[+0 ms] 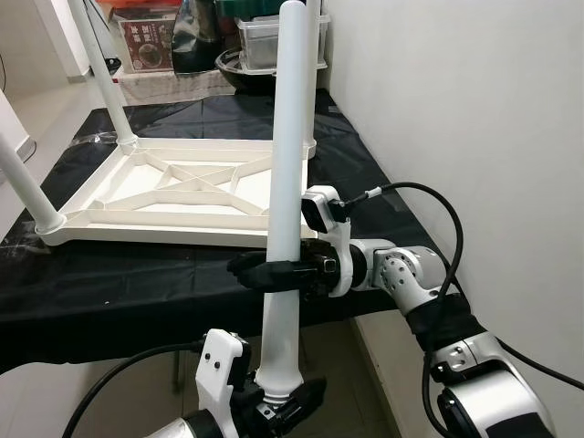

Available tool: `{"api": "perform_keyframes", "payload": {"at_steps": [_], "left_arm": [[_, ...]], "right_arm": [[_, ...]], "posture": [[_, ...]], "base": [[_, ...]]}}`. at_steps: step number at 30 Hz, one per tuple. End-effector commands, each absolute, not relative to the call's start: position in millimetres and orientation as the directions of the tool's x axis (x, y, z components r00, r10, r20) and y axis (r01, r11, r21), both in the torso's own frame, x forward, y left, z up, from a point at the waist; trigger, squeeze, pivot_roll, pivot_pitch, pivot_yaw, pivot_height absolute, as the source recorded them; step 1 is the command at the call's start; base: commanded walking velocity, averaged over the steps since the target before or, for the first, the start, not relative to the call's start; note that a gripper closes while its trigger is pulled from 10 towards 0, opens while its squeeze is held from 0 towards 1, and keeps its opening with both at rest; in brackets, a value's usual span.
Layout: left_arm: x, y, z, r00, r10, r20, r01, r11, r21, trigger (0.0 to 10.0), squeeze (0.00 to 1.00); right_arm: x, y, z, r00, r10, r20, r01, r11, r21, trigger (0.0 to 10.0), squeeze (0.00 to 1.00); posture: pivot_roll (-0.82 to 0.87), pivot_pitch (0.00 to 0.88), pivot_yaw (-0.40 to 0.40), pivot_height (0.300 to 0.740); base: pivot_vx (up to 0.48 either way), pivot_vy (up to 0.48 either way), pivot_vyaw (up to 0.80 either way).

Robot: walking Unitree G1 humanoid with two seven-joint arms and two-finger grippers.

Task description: Building children table

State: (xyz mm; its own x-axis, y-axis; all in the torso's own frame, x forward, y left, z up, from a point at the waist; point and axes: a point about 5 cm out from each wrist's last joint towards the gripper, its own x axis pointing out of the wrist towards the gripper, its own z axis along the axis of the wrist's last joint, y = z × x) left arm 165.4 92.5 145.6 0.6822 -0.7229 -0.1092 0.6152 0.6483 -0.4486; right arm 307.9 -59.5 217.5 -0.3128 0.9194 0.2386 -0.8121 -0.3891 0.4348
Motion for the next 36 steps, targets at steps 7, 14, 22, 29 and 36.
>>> {"api": "perform_keyframes", "payload": {"at_steps": [7, 14, 22, 29, 36], "left_arm": [[160.0, 92.5, 141.3, 0.652, -0.748, -0.127, 0.634, 0.629, -0.449, 10.0, 1.00], [163.5, 100.0, 133.9, 0.707, -0.688, -0.167, 0.584, 0.700, -0.411, 10.0, 0.00], [179.9, 114.4, 138.0, 0.838, -0.530, -0.128, 0.463, 0.816, -0.345, 10.0, 0.00], [210.3, 136.5, 159.0, 0.968, -0.252, -0.018, 0.239, 0.937, -0.256, 10.0, 0.00], [222.6, 144.8, 173.4, 0.987, -0.154, 0.043, 0.160, 0.967, -0.199, 10.0, 0.00]], "right_arm": [[307.1, -58.7, 226.5, -0.345, 0.908, 0.238, -0.829, -0.414, 0.376, 0.0, 0.00], [337.1, -77.8, 236.1, -0.102, 0.962, 0.255, -0.920, -0.189, 0.343, 0.0, 0.00], [375.7, -99.3, 247.9, 0.387, 0.880, 0.275, -0.893, 0.284, 0.349, 0.0, 0.00], [389.9, -107.3, 259.3, 0.752, 0.595, 0.284, -0.652, 0.736, 0.181, 10.0, 0.00], [385.6, -104.2, 265.1, 0.795, 0.505, 0.336, -0.560, 0.823, 0.089, 10.0, 0.00]], "posture": [[0.05, 0.073, 0.006, 0.740], [0.05, 0.046, 0.000, 0.740], [0.05, 0.037, -0.003, 0.740], [0.04, 0.024, 0.006, 0.740], [0.04, 0.019, 0.001, 0.740]], "base": [[0.000, 0.000, 0.00], [0.000, 0.000, 0.00], [0.000, 0.000, 0.00], [0.000, 0.000, 0.00], [0.000, 0.000, 0.00]]}}
